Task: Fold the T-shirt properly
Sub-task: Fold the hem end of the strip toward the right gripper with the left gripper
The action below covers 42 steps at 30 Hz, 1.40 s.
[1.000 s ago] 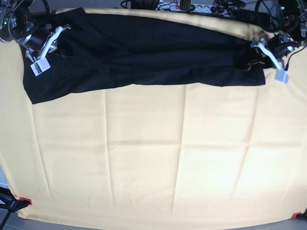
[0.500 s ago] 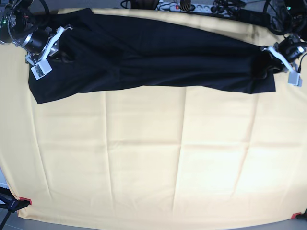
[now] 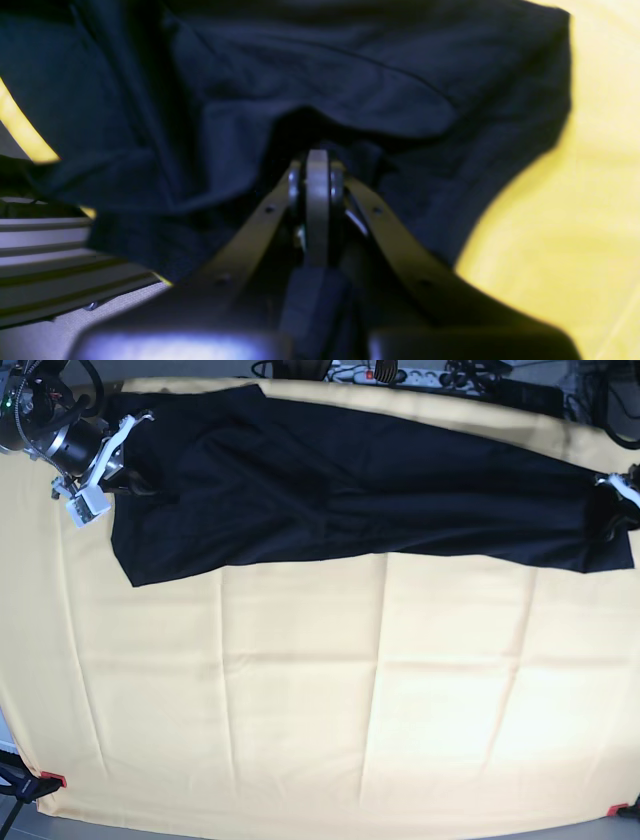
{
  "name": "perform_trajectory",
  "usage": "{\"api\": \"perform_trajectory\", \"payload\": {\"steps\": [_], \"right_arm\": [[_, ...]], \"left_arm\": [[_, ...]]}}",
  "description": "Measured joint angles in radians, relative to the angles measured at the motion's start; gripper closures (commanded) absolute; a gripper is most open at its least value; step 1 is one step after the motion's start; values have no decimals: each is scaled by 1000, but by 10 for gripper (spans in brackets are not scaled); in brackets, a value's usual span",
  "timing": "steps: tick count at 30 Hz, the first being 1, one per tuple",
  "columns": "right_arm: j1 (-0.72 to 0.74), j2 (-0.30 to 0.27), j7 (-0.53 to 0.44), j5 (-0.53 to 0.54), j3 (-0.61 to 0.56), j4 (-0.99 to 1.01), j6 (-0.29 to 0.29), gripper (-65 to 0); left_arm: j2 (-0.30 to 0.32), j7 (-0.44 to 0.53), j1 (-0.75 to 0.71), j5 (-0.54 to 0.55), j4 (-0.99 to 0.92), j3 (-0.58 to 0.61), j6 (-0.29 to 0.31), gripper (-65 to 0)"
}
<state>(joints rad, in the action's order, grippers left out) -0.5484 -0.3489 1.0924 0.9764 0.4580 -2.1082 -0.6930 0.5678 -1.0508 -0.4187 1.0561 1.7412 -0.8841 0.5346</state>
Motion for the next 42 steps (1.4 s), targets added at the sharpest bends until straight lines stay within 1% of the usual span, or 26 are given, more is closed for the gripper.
{"api": "perform_trajectory", "payload": {"steps": [1, 3, 8, 9, 11, 14, 17, 24, 27, 29, 32, 37, 38, 41, 42], "right_arm": [[0, 0, 0, 0, 0, 0, 0, 0], [0, 0, 0, 0, 0, 0, 0, 0], [0, 0, 0, 0, 0, 0, 0, 0], [0, 0, 0, 0, 0, 0, 0, 0], [0, 0, 0, 0, 0, 0, 0, 0], [0, 0, 0, 2, 0, 0, 0, 0], [0, 0, 0, 1, 0, 0, 0, 0], [0, 0, 0, 0, 0, 0, 0, 0], [0, -1, 0, 1, 0, 0, 0, 0], [0, 0, 0, 1, 0, 0, 0, 0], [0, 0, 0, 0, 0, 0, 0, 0], [0, 0, 0, 0, 0, 0, 0, 0], [0, 0, 0, 0, 0, 0, 0, 0], [0, 0, 0, 1, 0, 0, 0, 0], [0, 0, 0, 0, 0, 0, 0, 0]], "left_arm": [[0, -1, -1, 13, 0, -1, 0, 0], [-3, -34, -2, 90, 0, -1, 9, 0], [-14, -163, -2, 398, 3, -1, 129, 0], [-16, -183, -2, 414, 5, -1, 153, 0], [-20, -190, -2, 402, 8, -1, 155, 0], [-43, -192, -2, 402, 26, -1, 155, 0], [-88, -173, -2, 403, 51, 18, 151, 0], [-247, -174, 42, 394, 58, 206, 155, 0], [-297, -173, 80, 396, 58, 264, 155, 0], [-320, -171, 103, 388, 58, 291, 155, 0], [-345, -165, 126, 348, 58, 344, 155, 0], [-373, -134, 130, 255, 58, 436, 155, 0], [-377, -124, 130, 245, 58, 451, 155, -38], [-383, -120, 131, 251, 58, 504, 155, -310], [-383, -120, 130, 254, 58, 519, 155, -380]]}}
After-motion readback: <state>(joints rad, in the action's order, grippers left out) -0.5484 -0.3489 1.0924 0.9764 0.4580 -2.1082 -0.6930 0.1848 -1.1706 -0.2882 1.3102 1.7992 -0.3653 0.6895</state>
